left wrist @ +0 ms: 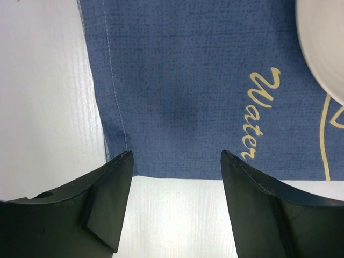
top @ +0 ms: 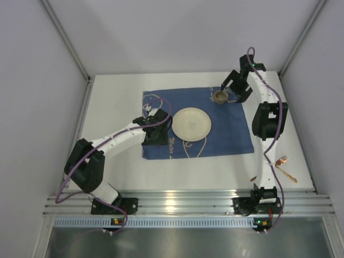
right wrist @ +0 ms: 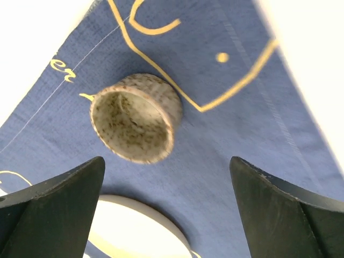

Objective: Set the dinner table for one person

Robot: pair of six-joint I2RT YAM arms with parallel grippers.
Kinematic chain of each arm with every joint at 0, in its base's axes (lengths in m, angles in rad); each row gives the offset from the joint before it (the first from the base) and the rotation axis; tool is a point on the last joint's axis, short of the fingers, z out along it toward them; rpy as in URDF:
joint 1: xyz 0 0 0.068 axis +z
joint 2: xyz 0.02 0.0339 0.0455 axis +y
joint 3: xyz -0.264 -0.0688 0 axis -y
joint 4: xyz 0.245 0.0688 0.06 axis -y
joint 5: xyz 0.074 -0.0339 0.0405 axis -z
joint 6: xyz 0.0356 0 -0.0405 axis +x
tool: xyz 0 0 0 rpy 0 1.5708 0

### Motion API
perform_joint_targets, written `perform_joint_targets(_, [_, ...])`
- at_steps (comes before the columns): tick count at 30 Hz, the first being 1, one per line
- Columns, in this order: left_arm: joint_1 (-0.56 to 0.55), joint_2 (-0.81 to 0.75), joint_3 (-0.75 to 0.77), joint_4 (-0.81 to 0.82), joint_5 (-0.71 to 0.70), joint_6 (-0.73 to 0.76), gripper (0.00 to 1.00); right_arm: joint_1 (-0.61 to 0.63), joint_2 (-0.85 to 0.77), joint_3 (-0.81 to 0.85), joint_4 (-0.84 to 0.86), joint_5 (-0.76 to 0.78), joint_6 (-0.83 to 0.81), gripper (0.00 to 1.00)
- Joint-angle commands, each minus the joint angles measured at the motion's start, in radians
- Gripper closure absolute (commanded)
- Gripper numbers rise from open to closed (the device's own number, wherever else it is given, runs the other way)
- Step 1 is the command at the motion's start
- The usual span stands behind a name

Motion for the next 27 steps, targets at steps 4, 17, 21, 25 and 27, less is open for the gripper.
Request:
perform_joint_targets(4, [0.0,-0.011,0.031,-0.006,0.082,0.026,0.29,-0.156,-0.463,-0.311,0.018,0.161,-0.122,0.0])
perform_joint_targets(17, [-0.032,-0.03,-0.021,0.037,0.239,0.046,0.34,-0.63,-1.122,-1.375,0.075,0.213,-0.189,0.0])
perform_joint_targets(21, [-0.044,-0.034,-0.015,0.02,0.253,0.046,0.35,-0.674,-1.16,-1.424,0.069,0.226,-0.217,0.01])
perform_joint_targets(25, [-0.051,-0.054,-0.015,-0.009,0.25,0.042,0.36,-0.675,-1.148,-1.448,0.11,0.189,-0.185,0.06])
perform_joint_targets(27, [-0.052,-0.07,-0.011,-0.024,0.247,0.038,0.36,-0.675,-1.116,-1.463,0.133,0.172,-0.182,0.1])
